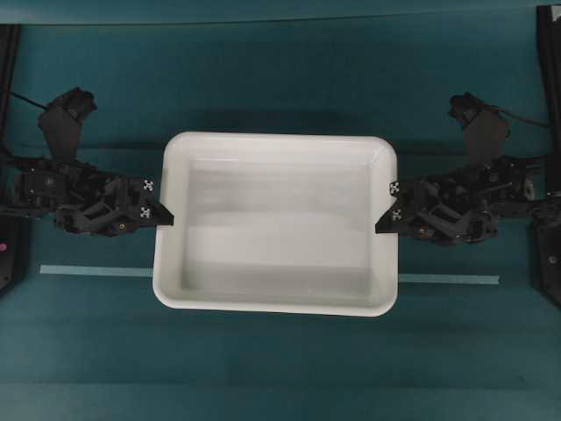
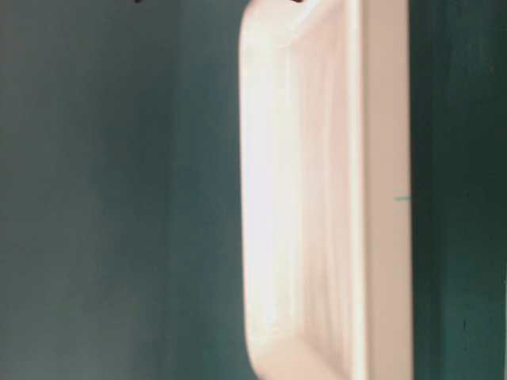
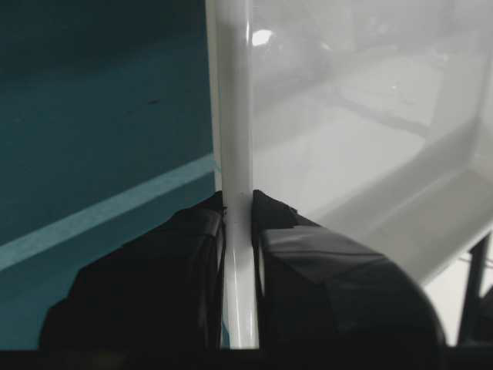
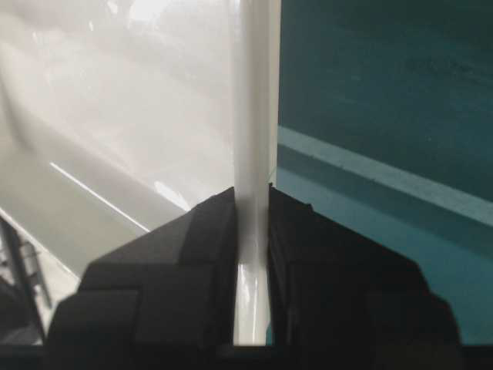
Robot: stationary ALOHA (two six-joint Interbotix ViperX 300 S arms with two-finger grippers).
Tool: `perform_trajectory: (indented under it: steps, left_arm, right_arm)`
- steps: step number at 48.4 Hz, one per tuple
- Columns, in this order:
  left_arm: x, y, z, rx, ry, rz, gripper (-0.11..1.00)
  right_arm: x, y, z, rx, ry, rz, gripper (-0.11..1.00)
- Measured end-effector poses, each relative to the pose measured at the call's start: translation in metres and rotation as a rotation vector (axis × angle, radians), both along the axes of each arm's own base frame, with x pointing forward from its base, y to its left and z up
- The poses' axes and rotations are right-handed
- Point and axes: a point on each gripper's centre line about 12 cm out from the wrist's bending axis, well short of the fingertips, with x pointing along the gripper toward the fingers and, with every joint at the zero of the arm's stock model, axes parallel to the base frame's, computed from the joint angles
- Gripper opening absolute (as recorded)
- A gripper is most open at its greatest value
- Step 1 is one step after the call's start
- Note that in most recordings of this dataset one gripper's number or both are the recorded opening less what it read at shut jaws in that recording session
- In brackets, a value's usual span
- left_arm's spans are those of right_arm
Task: Lift the white case with both hands.
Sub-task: 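Lower the held tray back down onto the table with both grippers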
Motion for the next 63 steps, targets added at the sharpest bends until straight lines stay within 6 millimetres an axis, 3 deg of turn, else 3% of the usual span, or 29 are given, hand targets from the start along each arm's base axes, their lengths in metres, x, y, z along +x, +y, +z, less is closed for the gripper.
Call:
perform_trajectory:
  steps: [25, 49, 63]
  left_arm:
    - [0.006, -0.001, -0.044, -0.018, 0.137, 0.003, 0.05]
    - [0.013, -0.014, -0.068, -0.065, 0.198, 0.018, 0.05]
    - [0.013, -0.013, -0.070, -0.067, 0.206, 0.025, 0.05]
  right_arm:
    - [0.005, 0.006, -0.038, -0.001, 0.097, 0.019, 0.10]
    - [0.007, 0.007, -0.067, -0.009, 0.148, 0.015, 0.10]
    - [0.007, 0.007, -0.075, -0.008, 0.173, 0.012, 0.10]
